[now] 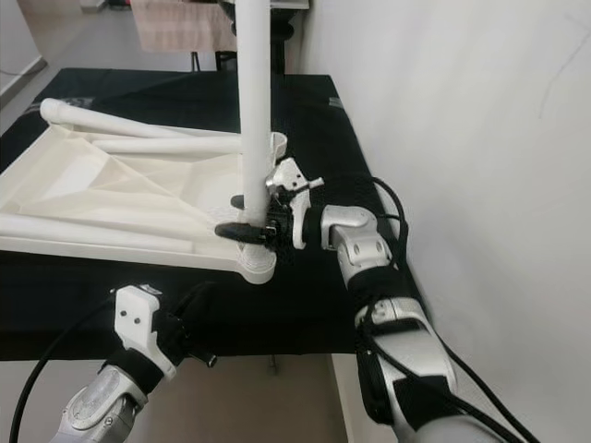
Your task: Building children table
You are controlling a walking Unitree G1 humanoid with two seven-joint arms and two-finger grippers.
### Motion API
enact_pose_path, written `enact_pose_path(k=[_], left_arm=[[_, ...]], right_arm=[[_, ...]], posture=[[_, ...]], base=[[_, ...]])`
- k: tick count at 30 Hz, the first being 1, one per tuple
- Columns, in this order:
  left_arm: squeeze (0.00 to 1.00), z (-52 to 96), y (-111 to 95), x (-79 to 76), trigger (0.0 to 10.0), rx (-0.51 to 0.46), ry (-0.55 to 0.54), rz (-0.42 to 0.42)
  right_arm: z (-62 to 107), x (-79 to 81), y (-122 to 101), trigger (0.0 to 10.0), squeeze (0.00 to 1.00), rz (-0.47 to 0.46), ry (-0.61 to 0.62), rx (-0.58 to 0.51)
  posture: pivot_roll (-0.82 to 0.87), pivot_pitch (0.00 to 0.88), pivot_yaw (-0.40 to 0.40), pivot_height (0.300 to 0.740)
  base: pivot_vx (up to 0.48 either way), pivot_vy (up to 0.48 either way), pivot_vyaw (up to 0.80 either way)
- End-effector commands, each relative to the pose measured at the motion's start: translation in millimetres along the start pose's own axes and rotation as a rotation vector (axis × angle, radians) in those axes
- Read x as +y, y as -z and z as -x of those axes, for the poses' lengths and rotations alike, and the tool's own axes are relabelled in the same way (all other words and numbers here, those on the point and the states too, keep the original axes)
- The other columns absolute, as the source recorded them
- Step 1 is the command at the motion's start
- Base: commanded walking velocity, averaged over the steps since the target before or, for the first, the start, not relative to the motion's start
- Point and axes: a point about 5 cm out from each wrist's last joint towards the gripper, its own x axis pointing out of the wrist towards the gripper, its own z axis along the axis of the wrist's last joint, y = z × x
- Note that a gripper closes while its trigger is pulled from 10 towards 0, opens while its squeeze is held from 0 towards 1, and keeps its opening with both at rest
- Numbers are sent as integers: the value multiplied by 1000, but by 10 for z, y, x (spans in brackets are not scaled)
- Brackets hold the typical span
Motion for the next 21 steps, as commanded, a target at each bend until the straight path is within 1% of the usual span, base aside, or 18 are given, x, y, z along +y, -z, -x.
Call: enact_pose_path(k=[1,4,7,8,9,10,11,12,13,14,15,16,17,18,19,20,21], left_arm=[[0,7,42,-17,10000,14,-5,23],[0,7,42,-20,10000,14,-5,23],[0,10,40,-26,10000,13,-5,24],[0,13,39,-30,10000,13,-5,25],[0,13,39,-30,10000,13,-5,25],[0,17,38,-34,10000,12,-4,26],[0,23,37,-36,10000,12,-4,27],[0,23,37,-36,10000,12,-4,27],[0,29,36,-37,10000,12,-4,27],[0,40,31,-33,10000,11,-4,28],[0,40,31,-33,10000,11,-4,28],[0,48,25,-27,10000,11,-5,28],[0,52,17,-20,10000,10,-5,29],[0,52,17,-20,10000,10,-5,29],[0,56,9,-16,10000,9,-5,29],[0,56,9,-16,10000,9,-5,29],[0,59,12,-7,10000,10,-3,28]], right_arm=[[-39,13,28,0,0,-22,-33,0],[-23,1,50,0,0,-23,-35,7],[28,-30,97,0,0,-26,-5,4],[71,-52,143,0,0,-15,35,10],[71,-52,143,0,0,-15,35,10],[118,-78,200,0,0,14,91,35],[176,-111,270,0,0,52,181,77],[176,-111,270,0,0,52,181,77],[233,-149,337,0,0,62,298,107],[276,-174,438,0,0,30,515,111],[276,-174,438,0,0,30,515,111],[348,-180,525,0,0,-12,796,101],[293,74,685,0,0,-98,892,86],[293,74,685,0,0,-98,892,86],[291,273,758,0,0,-160,944,73],[291,273,758,0,0,-160,944,73],[243,376,669,0,0,-62,912,62]], posture=[[113,28,-94,740],[113,28,-94,740],[108,29,-92,740],[106,30,-93,740],[106,30,-93,740],[101,32,-93,740],[98,34,-98,740],[98,34,-98,740],[97,34,-98,740],[91,39,-100,740],[91,39,-100,740],[88,42,-97,740],[80,53,-87,740],[80,53,-87,740],[79,60,-81,740],[79,60,-81,740],[60,58,-69,740]], base=[[0,0,0],[0,0,0],[0,0,0],[0,0,0],[0,0,0],[0,0,0],[0,0,0],[0,0,0],[0,0,0],[0,0,0],[0,0,0],[0,0,0],[0,0,0],[0,0,0],[0,0,0],[0,0,0],[0,0,0]])
